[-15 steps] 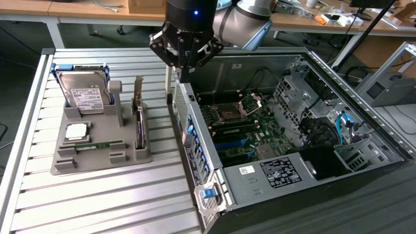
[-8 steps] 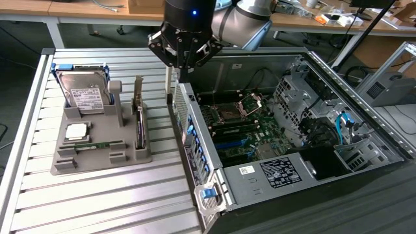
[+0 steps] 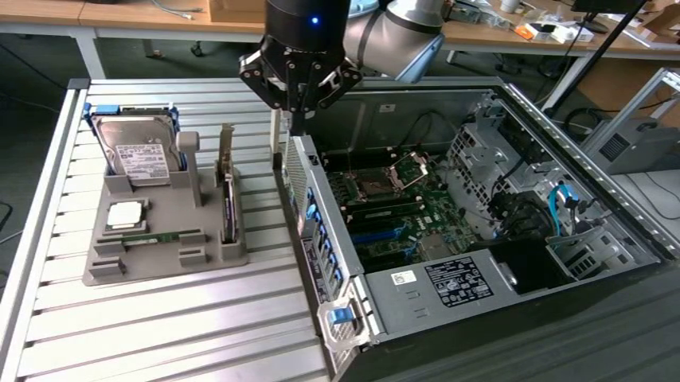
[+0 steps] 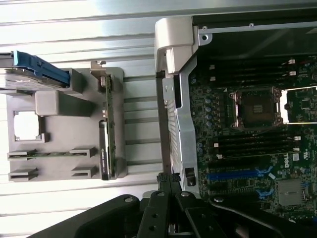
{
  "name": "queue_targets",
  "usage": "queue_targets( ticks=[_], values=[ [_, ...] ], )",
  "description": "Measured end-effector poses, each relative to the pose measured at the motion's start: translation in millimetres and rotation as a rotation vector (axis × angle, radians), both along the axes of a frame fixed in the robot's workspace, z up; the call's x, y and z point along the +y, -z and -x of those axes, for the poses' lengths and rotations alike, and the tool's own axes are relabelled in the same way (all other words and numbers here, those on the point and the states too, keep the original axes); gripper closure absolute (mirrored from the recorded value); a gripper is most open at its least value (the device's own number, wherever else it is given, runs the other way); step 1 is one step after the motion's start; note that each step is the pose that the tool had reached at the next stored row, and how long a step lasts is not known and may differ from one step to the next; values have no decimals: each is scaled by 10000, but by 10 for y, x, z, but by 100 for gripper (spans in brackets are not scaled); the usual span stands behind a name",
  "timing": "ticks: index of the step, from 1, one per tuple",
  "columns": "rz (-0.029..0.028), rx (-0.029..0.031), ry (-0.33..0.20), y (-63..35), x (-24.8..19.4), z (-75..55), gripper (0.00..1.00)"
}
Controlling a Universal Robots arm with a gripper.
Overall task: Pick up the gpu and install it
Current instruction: 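Reach for the gpu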
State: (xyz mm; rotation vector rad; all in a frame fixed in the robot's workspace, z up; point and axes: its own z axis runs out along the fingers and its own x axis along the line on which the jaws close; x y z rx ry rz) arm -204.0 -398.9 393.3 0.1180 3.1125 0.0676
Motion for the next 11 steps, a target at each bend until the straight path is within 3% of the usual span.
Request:
queue_targets(
  ticks=[11],
  values=[
    [0, 0, 0, 0, 0, 40, 89]
  ],
)
